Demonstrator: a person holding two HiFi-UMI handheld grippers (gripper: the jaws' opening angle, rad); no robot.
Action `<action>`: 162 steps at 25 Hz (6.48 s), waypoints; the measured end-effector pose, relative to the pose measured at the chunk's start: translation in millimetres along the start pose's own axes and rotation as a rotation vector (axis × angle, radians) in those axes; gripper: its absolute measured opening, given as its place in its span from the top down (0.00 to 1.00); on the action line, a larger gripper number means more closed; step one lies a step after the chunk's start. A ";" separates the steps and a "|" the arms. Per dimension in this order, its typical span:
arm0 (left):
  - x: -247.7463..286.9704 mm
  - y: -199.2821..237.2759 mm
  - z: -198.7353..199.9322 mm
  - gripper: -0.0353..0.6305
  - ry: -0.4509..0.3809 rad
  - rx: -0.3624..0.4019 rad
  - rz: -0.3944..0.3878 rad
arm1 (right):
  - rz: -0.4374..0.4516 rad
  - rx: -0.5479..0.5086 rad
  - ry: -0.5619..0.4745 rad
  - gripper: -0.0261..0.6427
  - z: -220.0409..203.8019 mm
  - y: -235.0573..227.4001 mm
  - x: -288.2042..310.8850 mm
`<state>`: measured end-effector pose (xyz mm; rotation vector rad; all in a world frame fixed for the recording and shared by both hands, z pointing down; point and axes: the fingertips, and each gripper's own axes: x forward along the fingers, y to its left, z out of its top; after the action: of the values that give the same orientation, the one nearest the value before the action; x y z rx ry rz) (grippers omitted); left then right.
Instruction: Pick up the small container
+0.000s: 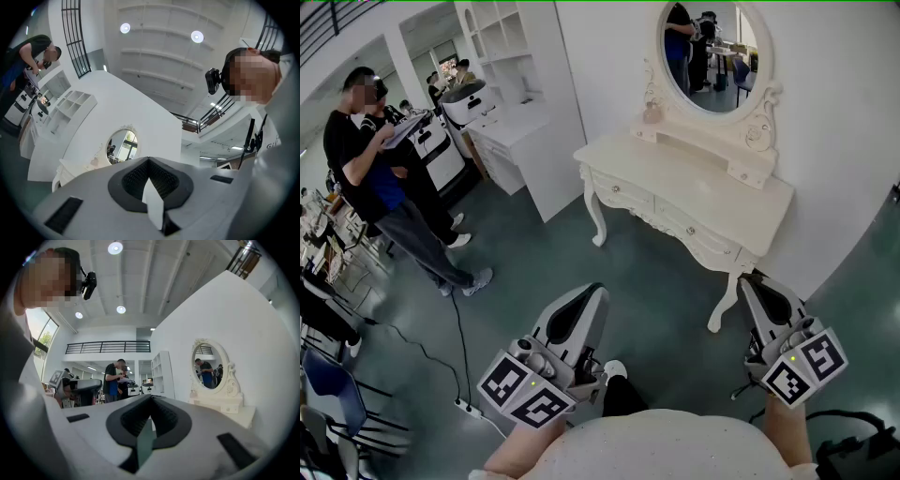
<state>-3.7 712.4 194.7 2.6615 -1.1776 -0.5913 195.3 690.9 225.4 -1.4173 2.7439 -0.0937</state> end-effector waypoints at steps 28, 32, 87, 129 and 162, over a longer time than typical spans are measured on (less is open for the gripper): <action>146.8 285.6 54.5 0.95 -0.003 0.000 0.040 | -0.174 0.211 -0.064 0.96 13.2 -95.1 288.9; 157.6 309.1 48.7 0.95 -0.001 -0.040 0.029 | -0.255 0.247 -0.047 0.96 1.8 -109.6 308.4; 476.5 550.8 -8.2 0.95 0.081 -0.159 0.067 | -0.183 0.103 0.160 0.96 -56.3 -369.3 632.1; 701.6 781.4 -115.5 0.95 0.444 -0.383 -0.242 | -0.541 0.190 0.291 0.96 -139.8 -509.1 847.8; 726.5 777.6 -177.9 0.95 0.579 -0.460 -0.291 | -0.564 0.153 0.274 0.83 -157.8 -533.2 866.3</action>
<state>-8.2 -348.9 388.8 2.3583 -0.4357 -0.0823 116.1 -319.1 408.3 -2.2182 2.3541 -0.5400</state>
